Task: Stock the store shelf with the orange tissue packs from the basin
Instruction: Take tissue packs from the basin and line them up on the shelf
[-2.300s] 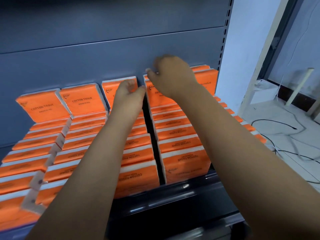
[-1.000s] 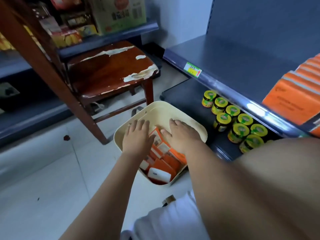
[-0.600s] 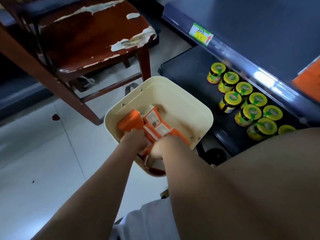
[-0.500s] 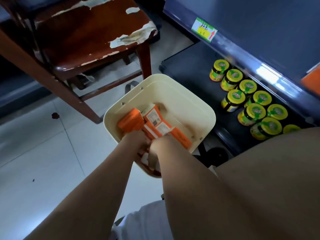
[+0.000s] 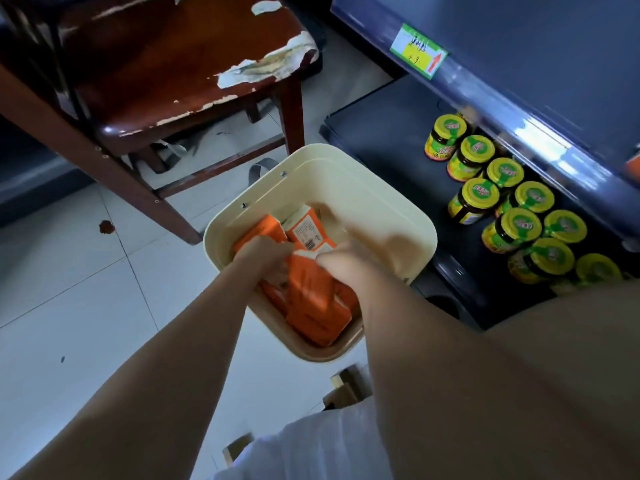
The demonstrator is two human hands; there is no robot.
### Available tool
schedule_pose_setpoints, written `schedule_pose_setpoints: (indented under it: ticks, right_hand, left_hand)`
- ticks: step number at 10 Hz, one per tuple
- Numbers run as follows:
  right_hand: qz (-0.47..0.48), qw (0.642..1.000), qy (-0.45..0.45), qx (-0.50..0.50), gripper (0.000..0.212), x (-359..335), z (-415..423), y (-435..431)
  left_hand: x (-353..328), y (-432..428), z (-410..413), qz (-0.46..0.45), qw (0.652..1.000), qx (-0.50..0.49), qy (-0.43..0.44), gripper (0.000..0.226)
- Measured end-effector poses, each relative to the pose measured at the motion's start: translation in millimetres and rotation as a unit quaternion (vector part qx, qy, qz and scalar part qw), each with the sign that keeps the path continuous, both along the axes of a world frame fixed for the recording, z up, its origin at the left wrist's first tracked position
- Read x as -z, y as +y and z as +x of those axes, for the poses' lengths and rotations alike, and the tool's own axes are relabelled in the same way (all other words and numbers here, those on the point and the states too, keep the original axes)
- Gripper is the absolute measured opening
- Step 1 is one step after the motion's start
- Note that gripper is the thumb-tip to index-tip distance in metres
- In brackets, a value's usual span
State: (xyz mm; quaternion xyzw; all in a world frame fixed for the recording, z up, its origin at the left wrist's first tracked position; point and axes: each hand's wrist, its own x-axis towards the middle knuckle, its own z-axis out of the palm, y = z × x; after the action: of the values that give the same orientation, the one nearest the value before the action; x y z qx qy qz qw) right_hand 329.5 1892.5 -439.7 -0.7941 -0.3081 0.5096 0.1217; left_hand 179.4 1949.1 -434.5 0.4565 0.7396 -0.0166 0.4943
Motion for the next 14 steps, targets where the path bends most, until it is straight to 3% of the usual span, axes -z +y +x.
schedule_pose_setpoints:
  ticks: [1,2,3,5,6,7,8,9,10,11,12,13,14]
  right_hand:
    - [0.009,0.990,0.012,0.142,0.035,-9.1,8.7,4.0]
    - [0.047,0.965,0.071,0.247,0.043,-15.5,27.9,4.2]
    - [0.115,0.926,0.134,0.334,0.034,-33.3,47.3,5.1]
    - [0.279,0.871,0.155,0.373,0.014,-113.5,85.2,10.0]
    - [0.348,0.849,0.153,0.367,0.010,-162.6,97.6,0.7]
    - [0.411,0.855,0.103,0.297,0.018,-206.9,110.9,-23.0]
    - [0.447,0.865,0.021,0.227,0.037,-244.2,133.5,-56.4]
    - [0.490,0.850,-0.032,0.192,0.061,-277.0,163.2,-94.1]
    - [0.525,0.820,-0.077,0.212,0.067,-309.4,197.1,-143.0]
    - [0.535,0.802,-0.085,0.251,0.056,-335.2,232.2,-195.8]
    - [0.548,0.776,-0.097,0.297,0.049,-349.6,264.4,-241.0]
    - [0.571,0.751,-0.082,0.321,0.054,-354.0,292.0,-271.1]
    - [0.593,0.718,-0.074,0.357,0.073,-351.3,318.9,-292.9]
  left_hand:
    - [8.6,6.6,-18.0,0.012,0.990,-0.110,-0.084,0.055]
    - [-11.0,7.0,-18.2,0.024,0.973,-0.167,-0.159,0.047]
    - [-30.2,8.9,-16.7,0.037,0.950,-0.187,-0.245,0.047]
    - [-85.6,6.5,15.9,0.081,0.870,-0.246,-0.419,0.035]
    - [-117.9,2.7,37.2,0.095,0.814,-0.242,-0.519,0.044]
    - [-153.7,-6.0,59.9,0.124,0.790,-0.175,-0.575,0.040]
    - [-192.6,-23.5,89.4,0.208,0.779,-0.121,-0.579,0.020]
    - [-224.8,-42.1,123.9,0.270,0.752,-0.081,-0.595,0.015]
    - [-246.6,-61.3,168.1,0.345,0.734,-0.020,-0.585,0.013]
    - [-265.6,-87.4,216.4,0.366,0.718,0.032,-0.591,0.032]
    - [-279.0,-112.9,265.6,0.348,0.717,0.067,-0.600,0.066]
    - [-285.5,-139.9,311.2,0.293,0.719,0.096,-0.622,0.078]
    - [-292.2,-165.6,357.4,0.296,0.718,0.170,-0.607,0.067]
